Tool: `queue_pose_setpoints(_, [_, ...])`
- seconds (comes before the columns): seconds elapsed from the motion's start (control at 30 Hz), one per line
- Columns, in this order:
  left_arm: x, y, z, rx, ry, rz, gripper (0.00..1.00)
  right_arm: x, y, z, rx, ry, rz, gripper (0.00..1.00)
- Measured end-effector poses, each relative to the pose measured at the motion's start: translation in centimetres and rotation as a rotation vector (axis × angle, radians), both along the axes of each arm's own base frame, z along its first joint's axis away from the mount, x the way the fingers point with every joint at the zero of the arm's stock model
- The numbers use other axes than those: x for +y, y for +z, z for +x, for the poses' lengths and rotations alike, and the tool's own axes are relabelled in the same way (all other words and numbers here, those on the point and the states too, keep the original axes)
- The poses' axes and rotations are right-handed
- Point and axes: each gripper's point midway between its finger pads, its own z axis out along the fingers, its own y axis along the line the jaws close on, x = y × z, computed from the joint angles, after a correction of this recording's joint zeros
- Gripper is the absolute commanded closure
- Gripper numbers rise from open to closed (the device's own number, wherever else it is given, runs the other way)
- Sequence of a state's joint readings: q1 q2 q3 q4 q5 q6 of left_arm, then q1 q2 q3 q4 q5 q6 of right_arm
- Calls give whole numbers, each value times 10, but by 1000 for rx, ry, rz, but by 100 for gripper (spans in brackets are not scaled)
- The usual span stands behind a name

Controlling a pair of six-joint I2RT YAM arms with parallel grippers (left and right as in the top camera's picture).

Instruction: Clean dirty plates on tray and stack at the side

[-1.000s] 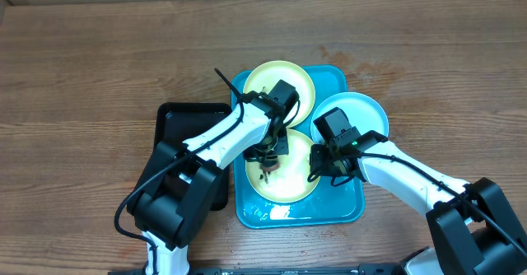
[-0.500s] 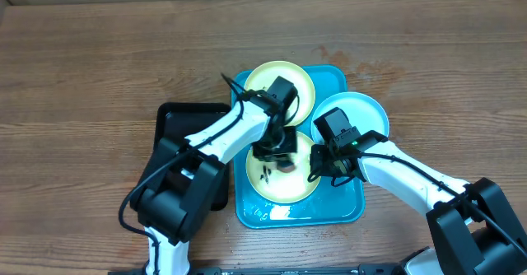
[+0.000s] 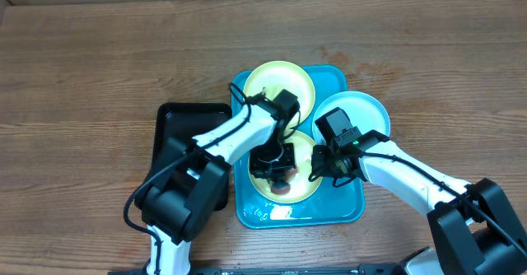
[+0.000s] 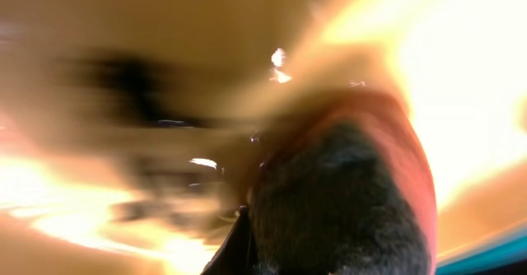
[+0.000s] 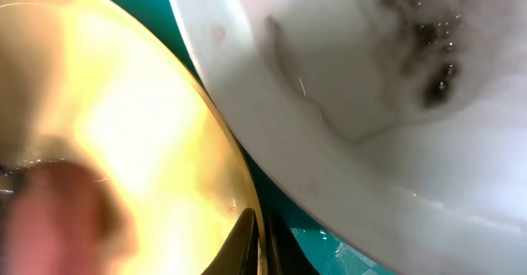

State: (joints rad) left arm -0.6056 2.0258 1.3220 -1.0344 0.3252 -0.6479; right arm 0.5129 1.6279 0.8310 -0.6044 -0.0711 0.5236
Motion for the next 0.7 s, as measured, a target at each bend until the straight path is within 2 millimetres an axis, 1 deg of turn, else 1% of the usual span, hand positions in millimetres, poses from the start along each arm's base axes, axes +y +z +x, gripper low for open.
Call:
queue_pose_setpoints(0.03, [12,-1,3,-11,4,47,96,0,0,0,0,0,0,96])
queue_pose_setpoints(0.1, [28,-2,11,-44,6,117,96,0,0,0,0,0,1,96])
queue_pose_setpoints(0.17, [36,-2,19,-90,-5,158,96,1,0,0,0,1,3,96])
queue_pose_setpoints(0.33, [38,-1,45,-230,-86,177,96,2,1,2,-9,-6,10,96])
queue_pose_setpoints(0.47, [36,0,60,-291,-148,153,96,1,1,4,-11,-35,9,96])
queue_pose_setpoints(0.6, [38,5,76,-300,-158,109,96,0,1,3,0,-72,10,96])
queue_pose_setpoints(0.7, [35,13,75,-239,-148,39,96,0,1,3,5,-77,7,96])
